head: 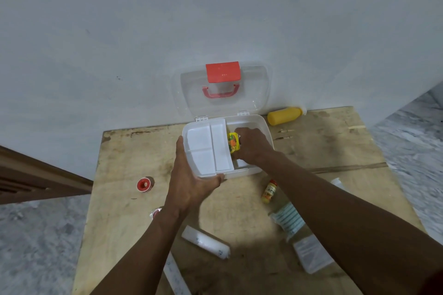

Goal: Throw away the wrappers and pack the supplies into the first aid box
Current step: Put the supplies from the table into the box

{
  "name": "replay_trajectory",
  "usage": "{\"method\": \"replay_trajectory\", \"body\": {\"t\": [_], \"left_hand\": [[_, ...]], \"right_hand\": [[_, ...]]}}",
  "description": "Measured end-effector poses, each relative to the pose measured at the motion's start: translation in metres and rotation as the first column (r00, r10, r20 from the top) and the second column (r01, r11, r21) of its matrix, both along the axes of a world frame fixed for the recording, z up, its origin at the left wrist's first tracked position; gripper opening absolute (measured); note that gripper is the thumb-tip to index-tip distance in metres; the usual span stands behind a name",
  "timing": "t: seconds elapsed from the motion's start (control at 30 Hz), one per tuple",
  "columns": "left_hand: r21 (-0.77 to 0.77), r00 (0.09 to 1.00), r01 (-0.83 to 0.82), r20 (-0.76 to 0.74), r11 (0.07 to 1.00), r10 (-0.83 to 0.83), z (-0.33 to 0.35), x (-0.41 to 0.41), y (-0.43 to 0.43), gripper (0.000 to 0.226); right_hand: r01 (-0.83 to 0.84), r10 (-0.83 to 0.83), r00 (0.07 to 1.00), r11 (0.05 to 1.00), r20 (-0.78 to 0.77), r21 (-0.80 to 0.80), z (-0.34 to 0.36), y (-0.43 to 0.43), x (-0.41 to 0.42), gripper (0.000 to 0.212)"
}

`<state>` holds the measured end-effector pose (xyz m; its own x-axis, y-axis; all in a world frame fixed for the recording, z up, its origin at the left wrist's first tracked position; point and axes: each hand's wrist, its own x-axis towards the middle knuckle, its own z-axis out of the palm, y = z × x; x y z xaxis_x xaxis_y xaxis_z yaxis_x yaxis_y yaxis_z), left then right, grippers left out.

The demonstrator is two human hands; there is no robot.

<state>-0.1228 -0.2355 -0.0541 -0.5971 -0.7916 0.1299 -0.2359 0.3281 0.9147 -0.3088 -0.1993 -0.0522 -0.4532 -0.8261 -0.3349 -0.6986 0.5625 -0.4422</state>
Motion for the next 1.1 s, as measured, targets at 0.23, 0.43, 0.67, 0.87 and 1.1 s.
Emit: {"method": "replay_trajectory", "body": {"t": [0.23,0.43,0.67,0.87,1.1], "left_hand": [[0.049,1.000,0.011,0.027,0.999,-0.013,0.005,0.002,0.002,0.101],[0.064,0.999,0.011,0.037,0.998,-0.013,0.007,0.005,0.004,0.099],[0.070,0.997,0.025,0.067,0.997,-0.030,0.002,0.009,0.001,0.101],[0.056,0.995,0.015,0.094,0.998,-0.020,-0.003,0.012,0.002,0.099],[0.068,0.994,0.023,0.105,0.997,-0.030,-0.005,0.012,0.002,0.104]], "right_hand": [[0.066,-0.065,0.998,0.998,-0.025,0.024,0.005,0.002,0.007,0.035],[0.079,-0.075,0.993,0.996,-0.090,0.040,0.021,0.014,0.008,0.038],[0.219,-0.257,0.962,0.930,-0.096,-0.295,0.060,0.061,0.025,0.036],[0.430,-0.483,0.862,0.857,-0.153,-0.283,0.066,0.131,0.038,0.031],[0.599,-0.598,0.798,0.800,-0.077,-0.010,0.024,0.191,0.053,0.054]]}}
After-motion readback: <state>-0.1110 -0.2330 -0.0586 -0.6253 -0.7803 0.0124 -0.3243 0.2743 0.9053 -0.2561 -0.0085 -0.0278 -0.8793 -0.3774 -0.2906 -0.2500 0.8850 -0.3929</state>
